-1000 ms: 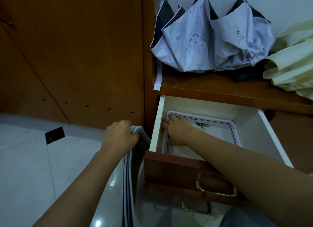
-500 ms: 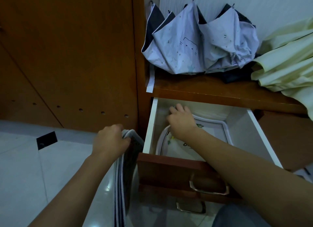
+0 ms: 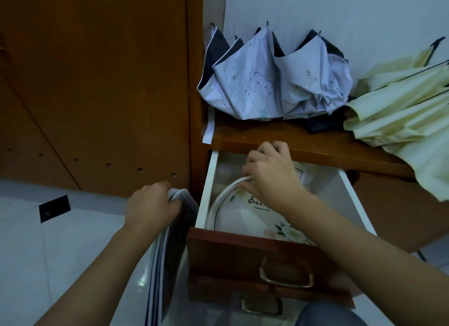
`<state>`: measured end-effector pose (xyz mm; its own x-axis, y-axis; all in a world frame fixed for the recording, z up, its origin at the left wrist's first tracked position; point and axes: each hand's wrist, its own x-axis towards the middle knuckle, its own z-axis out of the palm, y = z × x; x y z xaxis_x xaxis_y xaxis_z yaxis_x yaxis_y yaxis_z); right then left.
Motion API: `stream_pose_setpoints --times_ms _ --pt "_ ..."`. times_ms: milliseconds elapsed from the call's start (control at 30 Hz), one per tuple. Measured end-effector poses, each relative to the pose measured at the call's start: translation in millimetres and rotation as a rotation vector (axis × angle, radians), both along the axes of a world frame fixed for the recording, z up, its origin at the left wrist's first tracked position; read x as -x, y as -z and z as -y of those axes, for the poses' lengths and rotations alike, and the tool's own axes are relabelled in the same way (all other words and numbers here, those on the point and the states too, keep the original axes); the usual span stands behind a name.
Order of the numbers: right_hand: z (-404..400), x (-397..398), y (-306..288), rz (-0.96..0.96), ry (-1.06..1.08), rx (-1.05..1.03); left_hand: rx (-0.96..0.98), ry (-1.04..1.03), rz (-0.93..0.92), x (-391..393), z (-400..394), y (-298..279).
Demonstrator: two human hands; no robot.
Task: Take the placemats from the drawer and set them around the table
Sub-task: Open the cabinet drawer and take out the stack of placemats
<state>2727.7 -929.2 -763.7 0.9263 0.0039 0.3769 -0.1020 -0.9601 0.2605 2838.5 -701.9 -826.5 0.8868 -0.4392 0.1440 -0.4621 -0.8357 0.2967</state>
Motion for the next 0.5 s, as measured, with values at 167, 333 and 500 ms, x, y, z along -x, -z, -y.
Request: stream_pose_setpoints --times_ms 167,333,500 --pt "-10.6 -0.4 -23.1 0.099 -0.117 -0.163 -0.001 -0.001 -0.032 2.4 3.5 -10.0" --pt "-32.7 -10.5 -49.6 0.195 -0.225 -0.188 0.037 -0.040 0.024 3.5 1.4 -24.2" --pt "-68.3 -33.7 -56.7 0.196 -0.338 -0.114 0.120 -0.057 0.080 9.6 -14.9 -39.6"
